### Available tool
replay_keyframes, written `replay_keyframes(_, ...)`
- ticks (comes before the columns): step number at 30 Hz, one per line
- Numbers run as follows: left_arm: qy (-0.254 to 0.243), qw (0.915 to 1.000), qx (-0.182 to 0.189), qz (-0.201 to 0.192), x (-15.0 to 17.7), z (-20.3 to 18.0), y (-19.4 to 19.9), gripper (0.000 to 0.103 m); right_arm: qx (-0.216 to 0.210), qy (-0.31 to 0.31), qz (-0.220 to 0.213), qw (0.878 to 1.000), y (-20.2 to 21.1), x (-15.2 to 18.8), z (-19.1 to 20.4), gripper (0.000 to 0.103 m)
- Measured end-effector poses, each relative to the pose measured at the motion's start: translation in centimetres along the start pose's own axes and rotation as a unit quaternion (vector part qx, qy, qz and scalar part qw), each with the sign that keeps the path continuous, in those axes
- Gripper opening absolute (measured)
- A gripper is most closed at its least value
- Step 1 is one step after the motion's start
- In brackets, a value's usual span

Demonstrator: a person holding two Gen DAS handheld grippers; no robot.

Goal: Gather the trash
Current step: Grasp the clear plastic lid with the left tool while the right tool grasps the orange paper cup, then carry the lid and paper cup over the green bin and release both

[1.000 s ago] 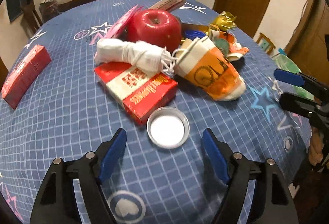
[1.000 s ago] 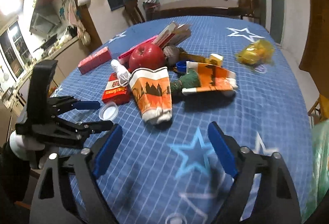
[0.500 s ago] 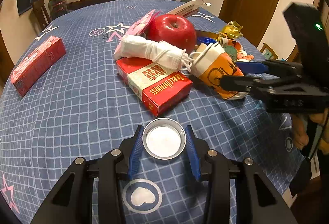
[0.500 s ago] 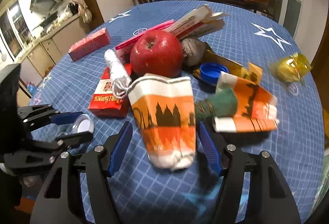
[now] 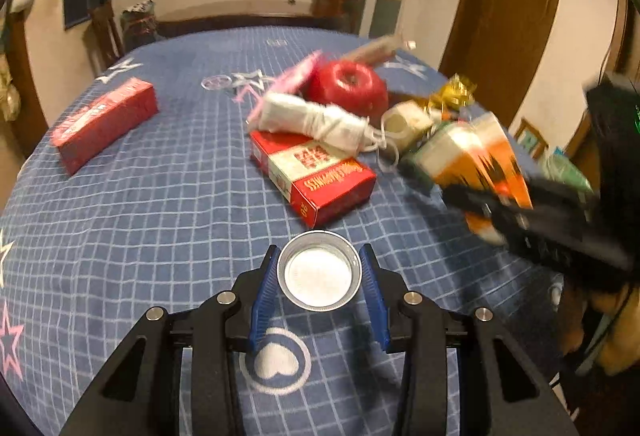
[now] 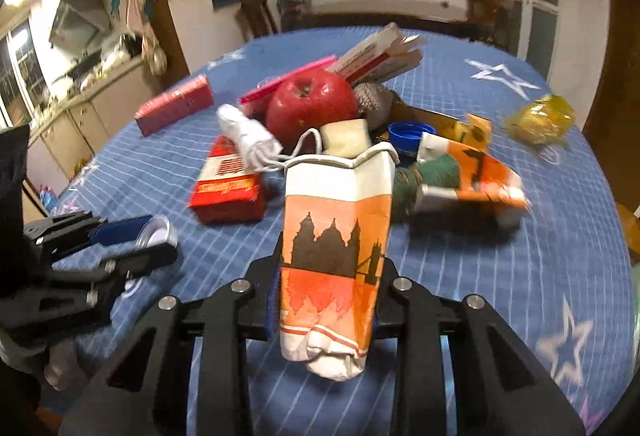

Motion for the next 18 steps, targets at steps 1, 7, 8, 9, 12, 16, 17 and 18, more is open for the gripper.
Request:
replay_keyframes(1,0.002,1.0,0.0,-0.007,0.0,0.0,0.4,0.042,0.005,-0.002,-0.008,1.0,0.7,0.4,0.2,0.029)
replay_keyframes(7,0.006,0.9991,0.006,-0.042,0.2,-1.6,3.3,0.042,0.044,-0.023,-0.056,0.997,4.5,1.2,0.1,0.029)
replay_keyframes(8,0.005,0.9986,0.006,-0.052,0.3,-2.0,3.8,0.042,0.052,-0.024,-0.065,0.996,5.1,1.2,0.0,0.029)
replay_keyframes(9,0.004,0.998,0.005,-0.063,0.2,-2.5,4.4,0.042,0.063,-0.019,-0.076,0.995,5.8,1.1,0.3,0.029)
replay_keyframes(12,-0.001,0.9957,0.008,-0.092,0.3,-3.9,6.0,0.042,0.105,0.0,-0.107,0.989,7.6,0.8,1.1,0.029)
replay_keyframes(16,-0.008,0.9902,0.004,-0.14,0.3,-5.6,8.3,0.042,0.142,0.009,-0.143,0.979,10.3,0.4,1.1,0.029)
replay_keyframes(17,-0.009,0.989,0.004,-0.148,0.3,-5.7,8.7,0.042,0.149,0.011,-0.152,0.977,11.1,0.3,1.1,0.029)
replay_keyframes(18,-0.011,0.9874,0.003,-0.158,0.4,-6.1,9.3,0.042,0.154,0.013,-0.157,0.976,11.5,0.3,1.1,0.029)
Point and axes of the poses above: each gripper's, at about its wrist camera, not at the fingertips, and y roughly against the way its jaws point, z to its left, x to its underside, the point moved 6 cm from there along -y, roughly the way its jaws point, and after that the axes turned 11 degrees about y, right-handed, at the moved point
